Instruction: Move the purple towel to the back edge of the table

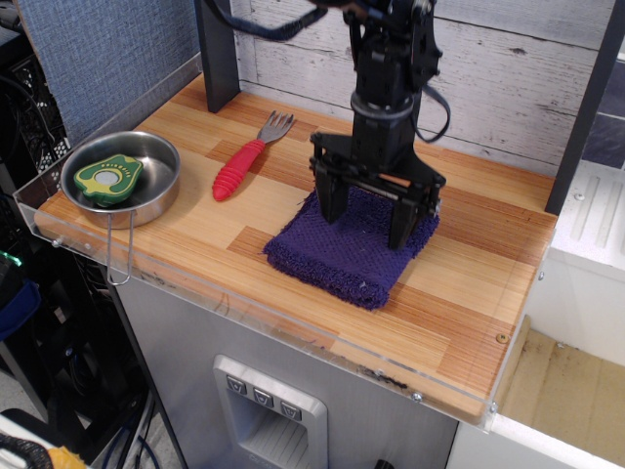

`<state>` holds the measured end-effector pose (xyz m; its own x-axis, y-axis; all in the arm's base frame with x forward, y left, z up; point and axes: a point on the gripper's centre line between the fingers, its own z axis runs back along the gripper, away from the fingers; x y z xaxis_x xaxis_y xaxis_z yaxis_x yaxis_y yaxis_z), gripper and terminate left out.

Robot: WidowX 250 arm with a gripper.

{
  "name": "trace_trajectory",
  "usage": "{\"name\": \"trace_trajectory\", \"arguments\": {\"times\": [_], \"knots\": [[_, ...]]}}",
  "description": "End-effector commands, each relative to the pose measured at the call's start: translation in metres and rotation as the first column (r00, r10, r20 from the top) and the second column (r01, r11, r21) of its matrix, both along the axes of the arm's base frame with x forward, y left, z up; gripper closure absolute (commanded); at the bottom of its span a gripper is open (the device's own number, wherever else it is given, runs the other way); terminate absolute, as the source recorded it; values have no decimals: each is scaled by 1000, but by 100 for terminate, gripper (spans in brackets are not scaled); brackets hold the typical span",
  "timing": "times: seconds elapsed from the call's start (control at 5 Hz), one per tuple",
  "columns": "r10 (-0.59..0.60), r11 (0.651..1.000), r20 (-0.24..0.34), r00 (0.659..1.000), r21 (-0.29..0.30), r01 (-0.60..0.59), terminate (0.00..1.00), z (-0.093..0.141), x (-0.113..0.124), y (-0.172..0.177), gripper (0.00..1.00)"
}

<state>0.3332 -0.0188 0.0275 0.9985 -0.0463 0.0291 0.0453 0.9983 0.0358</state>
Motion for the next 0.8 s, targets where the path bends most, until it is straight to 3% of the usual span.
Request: {"name": "trace_trajectory", "arguments": {"times": [0.0, 0.2, 0.6], "knots": [[-73, 997, -78, 994, 7, 73, 0, -30, -19, 6, 0], [-96, 995, -147, 985, 3, 98, 0, -46, -31, 2, 0], [-115, 993, -173, 978, -29, 111, 0, -56, -29, -3, 0]]}}
